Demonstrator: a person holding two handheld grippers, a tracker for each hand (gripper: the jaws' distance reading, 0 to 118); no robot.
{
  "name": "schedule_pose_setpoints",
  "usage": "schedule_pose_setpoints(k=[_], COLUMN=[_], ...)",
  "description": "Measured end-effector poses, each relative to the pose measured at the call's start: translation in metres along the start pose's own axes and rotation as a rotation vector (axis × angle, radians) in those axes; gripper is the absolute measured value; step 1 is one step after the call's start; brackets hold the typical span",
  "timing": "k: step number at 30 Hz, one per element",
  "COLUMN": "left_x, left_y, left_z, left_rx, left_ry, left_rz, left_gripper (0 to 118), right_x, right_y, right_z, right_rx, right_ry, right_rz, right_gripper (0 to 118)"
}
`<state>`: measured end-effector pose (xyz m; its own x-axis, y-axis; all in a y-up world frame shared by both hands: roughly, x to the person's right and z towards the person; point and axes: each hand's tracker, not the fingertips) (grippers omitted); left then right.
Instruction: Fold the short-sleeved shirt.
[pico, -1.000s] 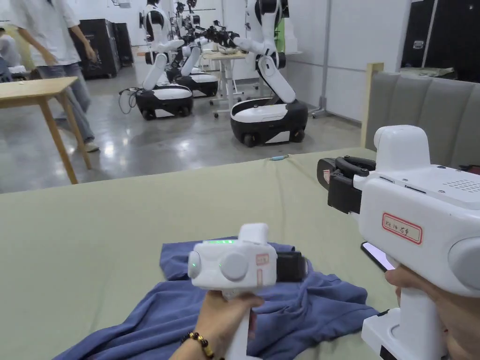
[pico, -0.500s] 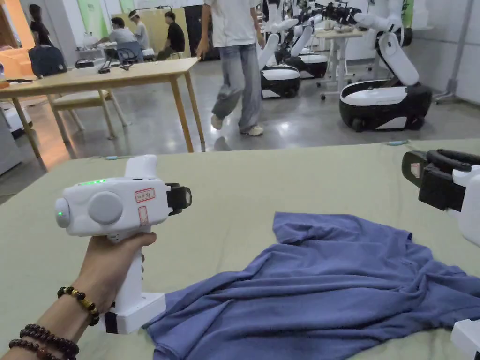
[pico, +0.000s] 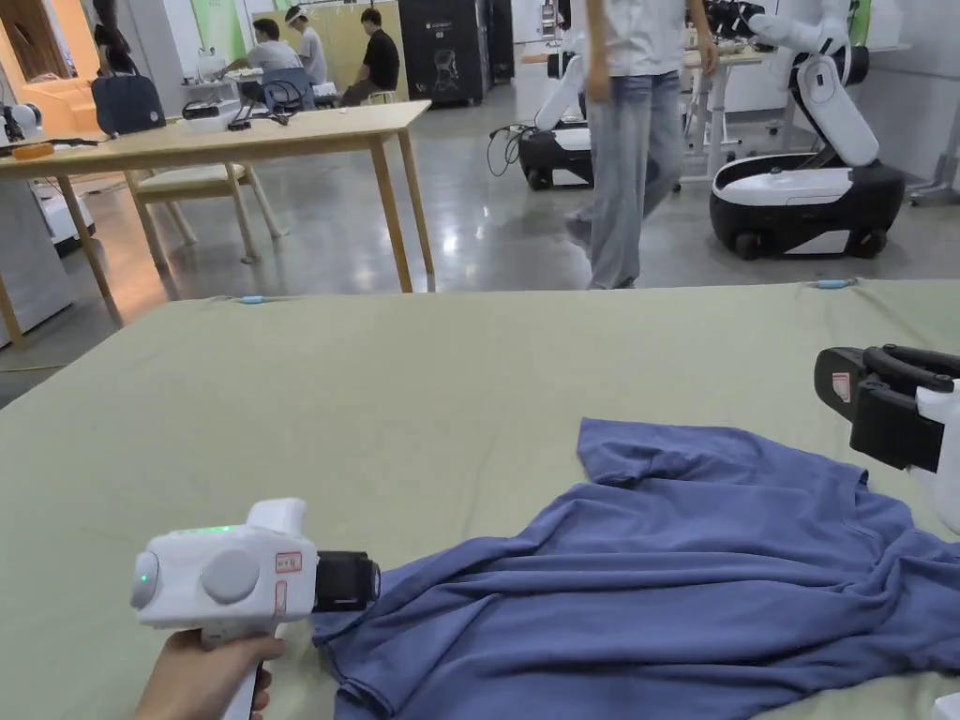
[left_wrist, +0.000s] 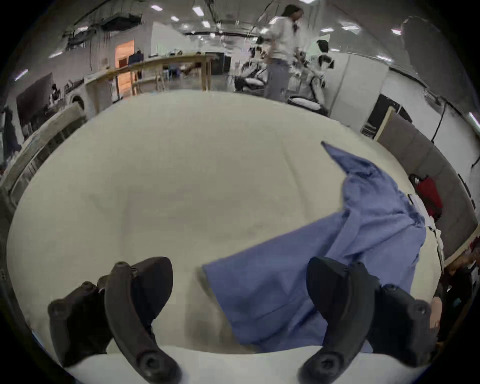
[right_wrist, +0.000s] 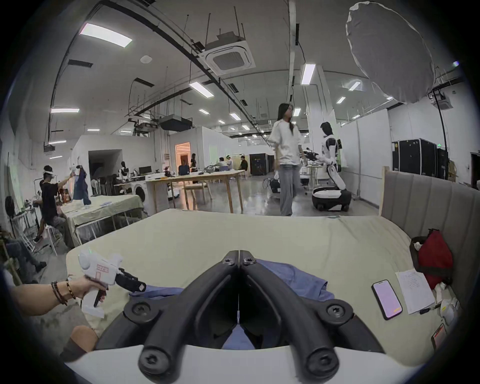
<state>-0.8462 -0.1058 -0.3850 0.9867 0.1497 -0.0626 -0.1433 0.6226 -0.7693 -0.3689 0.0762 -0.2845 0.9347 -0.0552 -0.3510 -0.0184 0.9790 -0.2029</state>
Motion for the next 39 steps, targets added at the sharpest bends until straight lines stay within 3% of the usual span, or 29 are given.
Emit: schedule_pose_setpoints(k=[3, 6, 7, 8, 9, 13, 21, 22, 23, 24, 25, 29, 34, 36, 37, 39], left_x=[-0.008, 0.001, 0.005, 0.008, 0.012, 0.014, 0.042, 0.044, 0.045, 0.046, 0.049, 0.055, 0.060, 0.064, 0.063, 0.066], left_y=[0.000, -0.003, -0.003, -0.002, -0.006, -0.004, -0.015, -0.016, -0.016, -0.016, -0.013, -0.009, -0.003, -0.004, -0.001, 0.000], left_z=[-0.020, -0.032, -0.033, -0.030, -0.022, -0.017, -0.001, 0.003, 0.004, 0.006, 0.009, 0.013, 0.017, 0.020, 0.019, 0.021], left_rx=[-0.024, -0.028, -0.021, 0.000, 0.038, 0.049, 0.063, 0.070, 0.071, 0.072, 0.074, 0.073, 0.071, 0.068, 0.065, 0.068], left_ry=[-0.015, 0.022, 0.048, 0.045, 0.043, -0.051, -0.050, -0.051, -0.051, -0.053, -0.053, -0.056, -0.052, -0.051, -0.051, -0.043], left_rz=[-0.004, -0.081, -0.111, -0.136, -0.145, -0.078, -0.109, -0.103, -0.099, -0.094, -0.089, -0.083, -0.078, -0.082, -0.088, -0.098], left_gripper=[105, 84, 61, 23, 5, 5, 5, 5, 5, 5, 5, 5, 5, 5, 5, 5], right_x=[0.000, 0.002, 0.004, 0.009, 0.013, 0.038, 0.164, 0.180, 0.192, 0.203, 0.213, 0.222, 0.226, 0.224, 0.222, 0.213], right_y=[-0.005, -0.010, -0.012, -0.015, -0.018, -0.027, -0.076, -0.086, -0.095, -0.106, -0.118, -0.147, -0.172, -0.177, -0.179, -0.180], right_z=[-0.005, -0.007, -0.008, -0.010, -0.012, -0.021, -0.041, -0.042, -0.043, -0.042, -0.045, -0.051, -0.070, -0.079, -0.085, -0.098], right_rx=[-0.015, -0.028, -0.034, -0.041, -0.050, -0.111, -0.421, -0.462, -0.498, -0.530, -0.584, -0.700, -0.767, -0.770, -0.769, -0.765], right_ry=[-0.001, -0.007, -0.010, -0.017, -0.026, -0.086, -0.240, -0.258, -0.261, -0.269, -0.286, -0.376, -0.345, -0.331, -0.321, -0.282], right_rz=[-0.006, -0.013, -0.016, -0.018, -0.019, -0.016, -0.030, -0.045, -0.066, -0.095, -0.114, -0.050, -0.053, -0.050, -0.043, -0.035], right_gripper=[0, 0, 0, 0, 0, 0, 1, 12, 43, 89, 118, 113, 107, 93, 74, 50])
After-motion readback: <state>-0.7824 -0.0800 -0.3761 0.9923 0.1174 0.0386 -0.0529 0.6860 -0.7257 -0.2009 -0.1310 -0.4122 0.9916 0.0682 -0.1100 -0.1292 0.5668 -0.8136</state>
